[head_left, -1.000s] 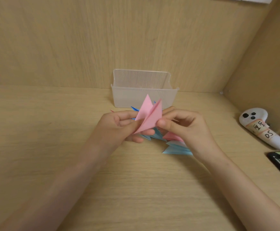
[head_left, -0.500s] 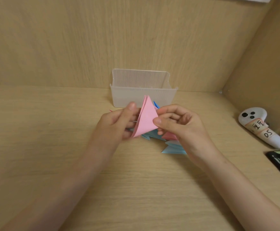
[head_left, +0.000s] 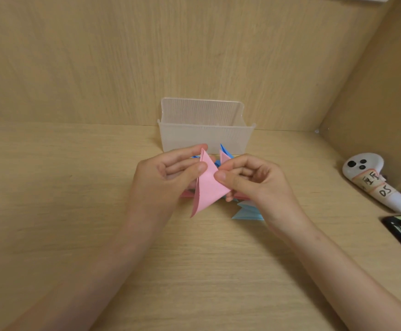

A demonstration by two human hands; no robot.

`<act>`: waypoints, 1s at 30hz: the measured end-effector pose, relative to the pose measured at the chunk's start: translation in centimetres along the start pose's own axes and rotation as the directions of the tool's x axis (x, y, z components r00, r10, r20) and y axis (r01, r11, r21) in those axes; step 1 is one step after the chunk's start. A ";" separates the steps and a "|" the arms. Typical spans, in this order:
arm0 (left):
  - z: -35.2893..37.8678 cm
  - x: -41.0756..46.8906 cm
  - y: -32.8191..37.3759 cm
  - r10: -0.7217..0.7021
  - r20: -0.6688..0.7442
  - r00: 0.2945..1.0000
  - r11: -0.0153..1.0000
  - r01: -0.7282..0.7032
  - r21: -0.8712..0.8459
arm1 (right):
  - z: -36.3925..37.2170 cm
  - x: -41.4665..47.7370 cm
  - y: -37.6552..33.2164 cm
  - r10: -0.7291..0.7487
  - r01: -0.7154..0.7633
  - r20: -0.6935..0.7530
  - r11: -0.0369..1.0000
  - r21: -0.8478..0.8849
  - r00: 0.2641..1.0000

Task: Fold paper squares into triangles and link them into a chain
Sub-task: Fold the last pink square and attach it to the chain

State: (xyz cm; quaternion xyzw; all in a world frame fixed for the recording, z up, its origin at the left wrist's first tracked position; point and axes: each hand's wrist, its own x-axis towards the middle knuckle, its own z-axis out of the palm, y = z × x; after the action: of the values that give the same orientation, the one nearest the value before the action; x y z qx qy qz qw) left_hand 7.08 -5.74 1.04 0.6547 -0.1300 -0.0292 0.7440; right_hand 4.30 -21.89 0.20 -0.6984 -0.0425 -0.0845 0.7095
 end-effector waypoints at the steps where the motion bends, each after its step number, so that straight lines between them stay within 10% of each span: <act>1: 0.0 0.0 0.0 -0.001 0.004 1.000 1.000 0.001 -0.001 | 0.0 0.0 0.0 0.003 -0.003 -0.006 1.000 -0.014 1.000; 30: 0.6 -0.5 0.2 0.041 -0.010 0.999 0.999 -0.041 0.021 | 0.3 -0.3 0.0 -0.023 0.023 -0.002 0.989 -0.147 1.000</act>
State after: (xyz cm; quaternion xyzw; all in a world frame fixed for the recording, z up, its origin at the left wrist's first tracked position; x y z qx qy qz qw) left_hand 6.45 -6.18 1.23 0.6596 -0.1400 -0.0092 0.7384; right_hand 4.00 -21.55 0.20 -0.7481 -0.0428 -0.0969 0.6551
